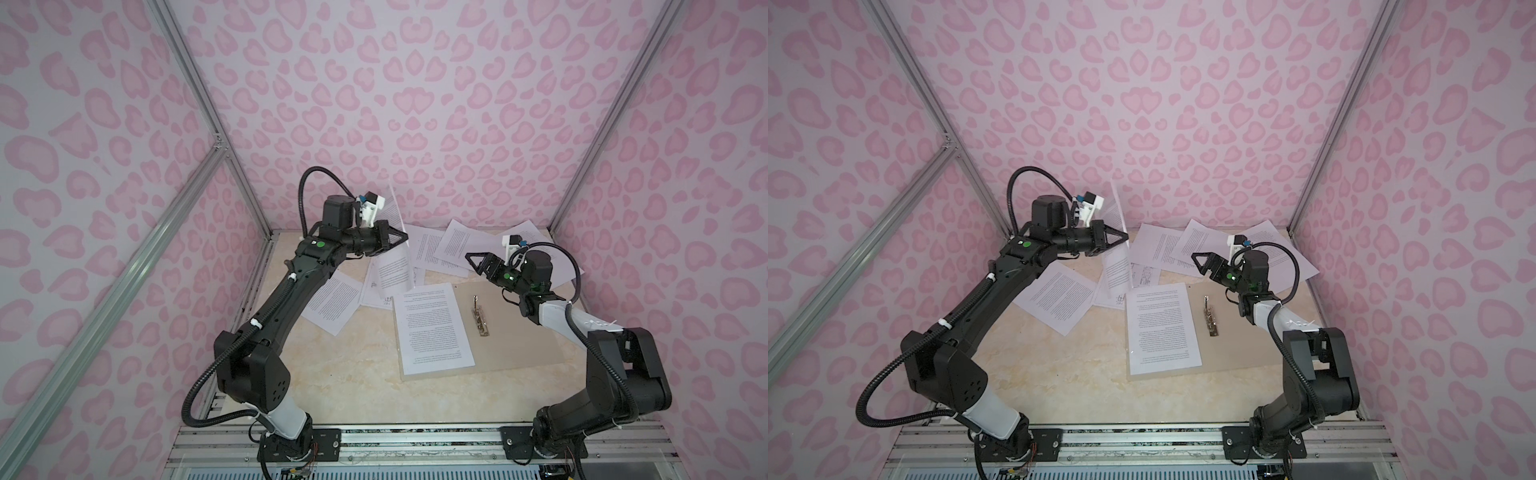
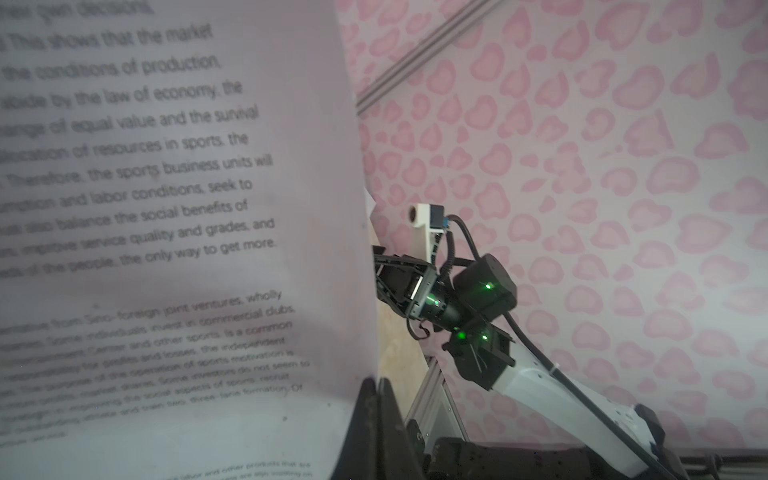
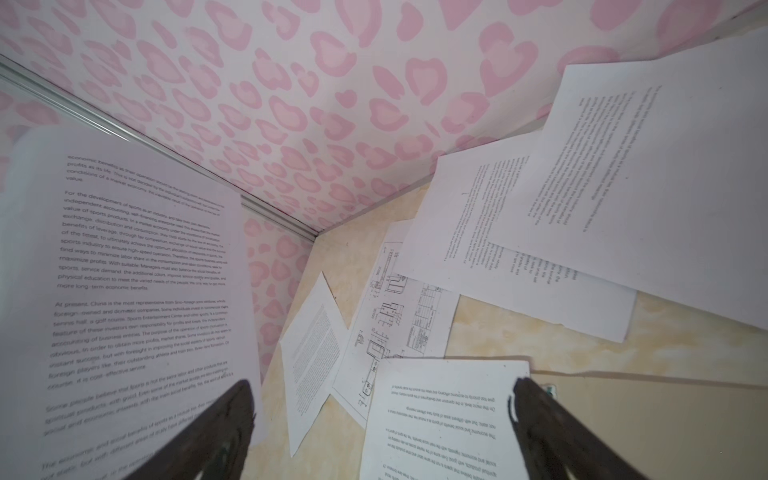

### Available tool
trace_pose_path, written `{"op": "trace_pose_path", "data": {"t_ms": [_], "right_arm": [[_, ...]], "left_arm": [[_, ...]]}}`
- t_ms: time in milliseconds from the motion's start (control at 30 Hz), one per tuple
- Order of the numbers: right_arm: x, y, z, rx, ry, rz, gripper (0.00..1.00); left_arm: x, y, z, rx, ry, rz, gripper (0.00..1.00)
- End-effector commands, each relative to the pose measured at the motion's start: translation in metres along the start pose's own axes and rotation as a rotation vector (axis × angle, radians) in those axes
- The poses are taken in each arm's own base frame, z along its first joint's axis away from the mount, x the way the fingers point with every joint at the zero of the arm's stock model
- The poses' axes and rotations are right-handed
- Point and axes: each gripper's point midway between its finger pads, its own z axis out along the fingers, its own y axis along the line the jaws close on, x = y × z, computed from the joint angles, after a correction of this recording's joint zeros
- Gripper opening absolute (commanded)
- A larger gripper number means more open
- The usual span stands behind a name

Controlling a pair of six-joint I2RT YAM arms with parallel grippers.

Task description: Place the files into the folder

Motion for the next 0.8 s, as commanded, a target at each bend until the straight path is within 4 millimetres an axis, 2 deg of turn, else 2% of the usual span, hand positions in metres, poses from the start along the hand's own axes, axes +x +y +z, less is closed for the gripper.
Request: {"op": "trace_pose_path", "data": {"t_ms": [0, 100, 200, 300, 467, 600, 767], "right_arm": [[-0.023, 0.042, 0.001, -0.221, -0.084, -0.01, 0.97], [-0.028, 0.052, 0.004, -0.299, -0.107, 0.013, 0.97], [-0.035, 0.065, 0.001, -0.37, -0.134, 0.031, 0.97], [-0.033, 0.075, 0.009, -0.417, -0.111, 0.052, 0.97], [-0.032, 0.097, 0.018, -0.585, -0.106, 0.139, 0.97], [-0.031, 0.092, 0.022, -0.601, -0.097, 0.174, 0.9], [-0.026, 0.103, 0.029, -0.632, -0.058, 0.172, 0.81]], "left_arm": [[0.005, -0.044, 0.023, 0.146, 0.065, 0.011, 0.04], [0.004, -0.068, 0.031, 0.212, 0.082, 0.014, 0.04], [0.001, -0.071, 0.027, 0.224, 0.07, 0.004, 0.04], [0.001, -0.066, 0.023, 0.223, 0.064, -0.007, 0.04], [-0.002, -0.035, 0.016, 0.179, 0.04, -0.055, 0.04], [-0.003, -0.004, 0.003, 0.135, 0.024, -0.094, 0.04], [0.002, 0.027, -0.005, 0.103, 0.033, -0.135, 0.04]]}}
